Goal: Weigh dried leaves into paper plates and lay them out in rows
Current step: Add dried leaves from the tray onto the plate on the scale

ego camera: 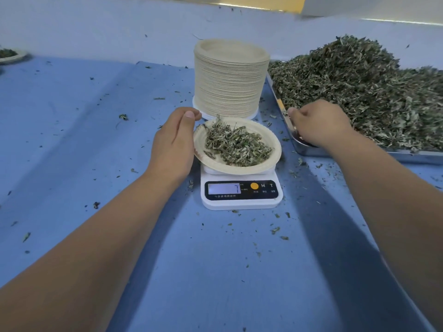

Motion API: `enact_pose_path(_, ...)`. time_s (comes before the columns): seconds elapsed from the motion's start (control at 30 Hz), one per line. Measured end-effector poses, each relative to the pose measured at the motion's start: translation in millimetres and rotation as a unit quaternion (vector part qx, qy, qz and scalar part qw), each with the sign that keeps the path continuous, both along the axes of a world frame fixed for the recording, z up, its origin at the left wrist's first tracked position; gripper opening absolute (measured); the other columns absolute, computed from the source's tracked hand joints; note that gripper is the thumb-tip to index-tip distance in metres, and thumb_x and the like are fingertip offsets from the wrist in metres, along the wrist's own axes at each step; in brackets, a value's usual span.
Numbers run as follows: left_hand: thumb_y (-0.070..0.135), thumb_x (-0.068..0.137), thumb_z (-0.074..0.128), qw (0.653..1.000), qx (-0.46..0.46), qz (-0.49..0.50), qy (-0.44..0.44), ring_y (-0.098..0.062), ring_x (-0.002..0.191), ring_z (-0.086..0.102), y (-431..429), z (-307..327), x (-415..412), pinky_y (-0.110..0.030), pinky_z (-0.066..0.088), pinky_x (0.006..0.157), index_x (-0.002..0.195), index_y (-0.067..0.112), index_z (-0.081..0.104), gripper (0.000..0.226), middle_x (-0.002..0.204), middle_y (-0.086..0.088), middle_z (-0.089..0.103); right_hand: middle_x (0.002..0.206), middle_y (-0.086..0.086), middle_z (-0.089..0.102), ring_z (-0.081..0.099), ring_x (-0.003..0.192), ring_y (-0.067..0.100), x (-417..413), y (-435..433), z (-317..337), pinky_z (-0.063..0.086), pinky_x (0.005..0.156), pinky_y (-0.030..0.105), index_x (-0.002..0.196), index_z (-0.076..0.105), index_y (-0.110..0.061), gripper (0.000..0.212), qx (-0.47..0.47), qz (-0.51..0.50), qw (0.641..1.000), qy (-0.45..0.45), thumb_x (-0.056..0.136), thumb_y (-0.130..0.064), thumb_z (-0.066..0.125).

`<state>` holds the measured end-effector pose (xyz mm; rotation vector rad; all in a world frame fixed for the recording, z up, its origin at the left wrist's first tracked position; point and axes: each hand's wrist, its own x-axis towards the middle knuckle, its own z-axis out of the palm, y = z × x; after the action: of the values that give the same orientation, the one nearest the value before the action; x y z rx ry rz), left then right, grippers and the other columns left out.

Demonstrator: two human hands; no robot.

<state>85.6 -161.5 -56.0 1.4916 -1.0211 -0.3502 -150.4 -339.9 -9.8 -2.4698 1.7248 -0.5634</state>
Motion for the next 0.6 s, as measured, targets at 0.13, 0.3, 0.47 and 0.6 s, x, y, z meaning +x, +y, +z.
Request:
enact_pose_path(0.13,0.051,0.097,0.032,1.000,0.002,0.004,0.004,0.003,0.117,0.059,0,0,0,-0.029,0.044,0.100,0.101,0.045,0.060,0.029,0.118,0.021,0.070,0.058,0.008,0.050,0.050,0.057,0.031,0,2,-10,0.035,0.060,0.035,0.065,0.051,-0.010,0.059,-0.046,0.009,0.999,-0.015,0.105,-0.053,0.039)
enact_pose_path(0.3,0.047,0.099,0.032,1.000,0.002,0.002,0.008,0.005,0.115,0.059,2,2,-2,-0.027,0.044,0.098,0.111,0.035,0.063,0.035,0.116,0.022,0.070,0.066,0.009,0.055,0.054,0.065,0.031,-2,1,-14,0.039,0.055,0.034,0.076,0.052,-0.010,0.053,-0.029,0.021,0.998,-0.044,0.104,-0.053,0.042)
enact_pose_path(0.47,0.038,0.108,0.036,1.000,0.020,-0.010,0.014,0.036,0.085,0.044,2,4,-3,0.007,0.031,0.074,0.127,0.033,0.060,0.031,0.096,0.048,0.056,0.087,-0.007,0.063,0.060,0.081,0.016,-5,9,-17,0.047,0.070,0.034,0.102,0.058,-0.019,0.030,-0.038,0.040,0.989,-0.136,0.098,-0.049,0.056)
enact_pose_path(0.6,0.042,0.108,0.036,0.998,0.041,-0.039,0.035,0.023,0.120,0.032,0,5,-7,0.002,0.019,0.086,0.137,0.040,0.054,0.034,0.158,0.026,0.032,0.097,-0.008,0.064,0.058,0.095,0.015,-10,44,-13,0.045,0.080,0.030,0.102,0.064,-0.020,0.014,-0.151,0.074,0.958,-0.231,0.097,-0.031,0.058)
